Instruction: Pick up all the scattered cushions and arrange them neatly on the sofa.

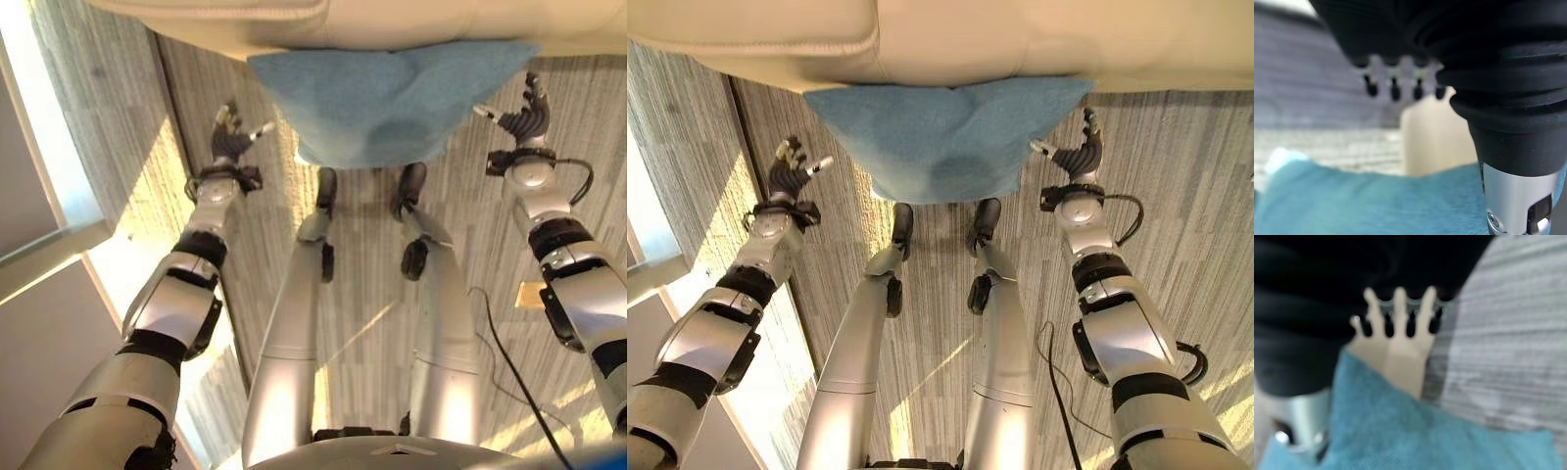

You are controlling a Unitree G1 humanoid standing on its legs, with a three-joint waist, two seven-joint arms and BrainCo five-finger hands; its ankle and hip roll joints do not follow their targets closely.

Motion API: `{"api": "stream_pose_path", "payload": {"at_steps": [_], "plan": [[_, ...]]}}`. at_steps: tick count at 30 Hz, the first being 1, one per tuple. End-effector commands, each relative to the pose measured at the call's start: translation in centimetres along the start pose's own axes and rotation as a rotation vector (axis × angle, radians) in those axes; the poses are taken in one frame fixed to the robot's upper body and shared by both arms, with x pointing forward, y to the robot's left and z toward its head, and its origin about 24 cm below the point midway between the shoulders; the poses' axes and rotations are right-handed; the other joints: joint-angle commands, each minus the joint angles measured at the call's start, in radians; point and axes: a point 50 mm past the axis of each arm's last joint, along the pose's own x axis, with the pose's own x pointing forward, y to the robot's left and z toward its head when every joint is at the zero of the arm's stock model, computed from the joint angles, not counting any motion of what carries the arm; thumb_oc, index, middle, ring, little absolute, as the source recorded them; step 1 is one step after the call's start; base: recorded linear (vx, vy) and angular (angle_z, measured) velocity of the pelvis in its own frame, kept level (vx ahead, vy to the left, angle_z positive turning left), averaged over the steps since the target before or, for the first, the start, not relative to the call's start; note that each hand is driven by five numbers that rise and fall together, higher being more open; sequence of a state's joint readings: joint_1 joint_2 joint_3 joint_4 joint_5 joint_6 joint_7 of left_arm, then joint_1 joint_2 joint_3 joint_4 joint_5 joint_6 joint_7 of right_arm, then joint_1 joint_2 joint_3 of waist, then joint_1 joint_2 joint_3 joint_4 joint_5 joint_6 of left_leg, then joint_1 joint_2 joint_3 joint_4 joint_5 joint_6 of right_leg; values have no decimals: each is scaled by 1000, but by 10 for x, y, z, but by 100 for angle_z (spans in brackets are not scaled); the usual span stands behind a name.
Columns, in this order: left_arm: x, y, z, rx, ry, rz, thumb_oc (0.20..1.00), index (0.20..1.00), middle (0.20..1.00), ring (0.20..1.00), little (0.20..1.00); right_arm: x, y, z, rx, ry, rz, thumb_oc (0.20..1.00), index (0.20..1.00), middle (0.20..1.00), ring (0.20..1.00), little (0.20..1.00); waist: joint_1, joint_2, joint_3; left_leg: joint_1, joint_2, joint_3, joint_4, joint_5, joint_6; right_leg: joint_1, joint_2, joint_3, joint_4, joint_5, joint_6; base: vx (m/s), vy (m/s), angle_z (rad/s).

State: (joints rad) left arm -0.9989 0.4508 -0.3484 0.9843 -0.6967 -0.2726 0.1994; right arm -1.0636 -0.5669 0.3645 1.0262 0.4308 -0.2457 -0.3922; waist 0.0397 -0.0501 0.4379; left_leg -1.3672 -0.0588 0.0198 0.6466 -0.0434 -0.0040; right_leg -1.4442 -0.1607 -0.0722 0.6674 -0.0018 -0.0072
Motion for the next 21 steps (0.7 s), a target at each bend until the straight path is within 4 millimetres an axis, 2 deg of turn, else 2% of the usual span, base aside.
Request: {"api": "stream_pose_path", "payload": {"at_steps": [1,2,3,8,9,13,15,18,21], "plan": [[-24,33,-43,-39,95,97,1000,1000,1000,1000,1000,-26,4,-40,9,62,67,1000,1000,1000,1000,1000,-26,20,-148,-52,-21,-93,13,-51,-12,22,-4,7,-37,-34,106,67,16,5],[-19,25,-33,-63,59,69,1000,1000,1000,1000,1000,-23,10,-25,55,2,97,1000,1000,1000,1000,1000,-33,16,-153,-98,-23,-93,30,-53,-12,-24,0,8,-16,-41,105,59,-2,1],[-19,23,-32,-58,55,64,1000,1000,1000,1000,1000,-22,12,-20,66,-20,105,1000,1000,1000,1000,1000,-36,14,-154,-108,-23,-94,33,-53,-11,-34,0,7,-14,-44,105,58,2,0],[-10,15,-19,-35,28,39,1000,1000,1000,1000,1000,-22,21,-5,124,-71,144,1000,1000,1000,1000,1000,-46,13,-161,-148,-23,-96,39,-47,-13,-74,5,9,-7,-44,106,8,2,-1],[-5,10,-9,-35,5,26,1000,1000,1000,1000,1000,-19,25,3,133,-91,159,1000,1000,1000,1000,1000,-49,14,-162,-161,-22,-96,36,-46,-14,-88,6,8,-10,-44,108,33,4,-4],[1,3,3,-27,-26,3,1000,1000,1000,1000,1000,-15,32,19,153,-131,188,1000,1000,1000,1000,1000,-49,16,-159,-181,-21,-98,35,-44,-14,-111,6,11,-8,-44,113,13,1,-2],[7,-15,21,-30,-73,-38,1000,1000,1000,1000,1000,-11,49,42,182,-176,230,1000,1000,1000,1000,1000,-46,20,-148,-196,-20,-100,43,-44,-12,-125,8,10,-6,-46,117,0,0,0],[10,-25,30,-38,-96,-57,1000,1000,1000,1000,1000,-11,59,51,187,-192,255,1000,1000,1000,1000,1000,-46,23,-142,-198,-19,-101,46,-44,-12,-125,10,8,-7,-48,117,0,0,0],[13,-45,47,-58,-142,-104,1000,1000,1000,1000,1000,-13,79,64,178,-214,309,1000,1000,1000,1000,1000,-39,26,-133,-202,-21,-104,59,-44,-12,-125,11,4,1,-53,115,0,0,0]]}}
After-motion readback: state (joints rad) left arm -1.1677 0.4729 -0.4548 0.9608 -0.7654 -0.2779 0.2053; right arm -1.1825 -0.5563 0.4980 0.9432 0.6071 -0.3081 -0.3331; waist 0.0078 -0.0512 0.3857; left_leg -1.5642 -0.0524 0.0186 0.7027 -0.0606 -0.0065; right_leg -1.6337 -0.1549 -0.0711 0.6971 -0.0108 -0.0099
